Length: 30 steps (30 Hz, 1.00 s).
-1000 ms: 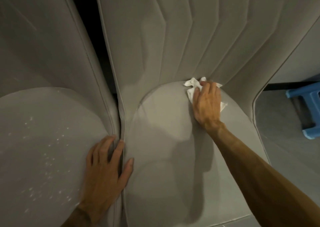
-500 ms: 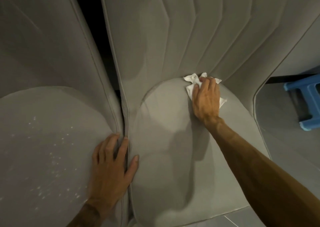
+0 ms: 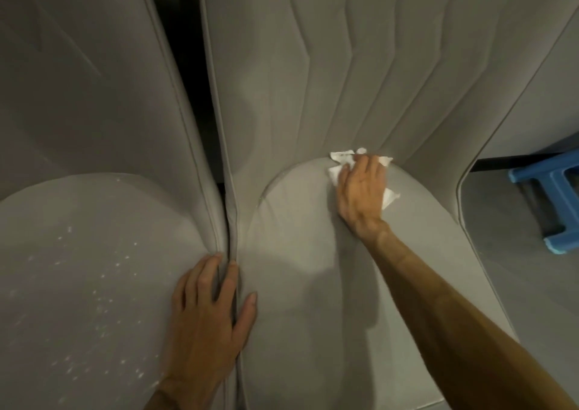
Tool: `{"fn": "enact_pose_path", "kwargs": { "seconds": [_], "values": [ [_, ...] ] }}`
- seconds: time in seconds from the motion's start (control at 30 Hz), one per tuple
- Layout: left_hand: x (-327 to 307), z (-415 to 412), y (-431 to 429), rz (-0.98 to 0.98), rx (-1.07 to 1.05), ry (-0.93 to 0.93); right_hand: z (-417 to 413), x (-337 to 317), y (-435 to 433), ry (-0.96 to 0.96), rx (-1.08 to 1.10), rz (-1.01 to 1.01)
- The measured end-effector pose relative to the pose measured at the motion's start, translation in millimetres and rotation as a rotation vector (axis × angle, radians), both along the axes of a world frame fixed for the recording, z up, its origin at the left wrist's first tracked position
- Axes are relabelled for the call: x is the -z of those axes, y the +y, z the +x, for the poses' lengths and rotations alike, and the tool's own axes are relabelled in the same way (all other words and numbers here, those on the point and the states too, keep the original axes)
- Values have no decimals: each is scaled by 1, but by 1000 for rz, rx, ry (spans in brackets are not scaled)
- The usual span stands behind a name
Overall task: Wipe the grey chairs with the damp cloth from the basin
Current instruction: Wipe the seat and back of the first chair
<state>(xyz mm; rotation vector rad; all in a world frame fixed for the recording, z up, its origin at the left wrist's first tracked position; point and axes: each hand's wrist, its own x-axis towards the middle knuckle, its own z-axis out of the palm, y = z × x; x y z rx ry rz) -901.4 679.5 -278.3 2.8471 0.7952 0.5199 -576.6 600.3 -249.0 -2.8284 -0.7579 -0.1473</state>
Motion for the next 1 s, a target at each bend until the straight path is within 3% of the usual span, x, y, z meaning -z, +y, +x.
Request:
{"fn": "enact_pose_path", "kwargs": {
  "seconds": [0.13,0.3,0.47,0.6,0.77,0.9,1.0],
  "values": [
    [4,0,0,31,17,-60,5,-1,-9,15,-195,40],
    [4,-4,-2,55,8,-56,2,-3,-9,12,-52,-8],
    [2,-5,-1,59,0,-33,-19,0,17,13,-417,23],
    [2,-7,-2,62,10,-51,-14,-1,12,-47,-241,-5],
    [-10,-6,-3,6,-27,37,-38,1,25,-12,-549,-14],
    [-13,-4,-3,6,-32,59,-14,-11,11,-31,-252,-22],
    [-13,-3,-2,2,-45,73,-63,-9,39,18,-470,39]
  ]
}}
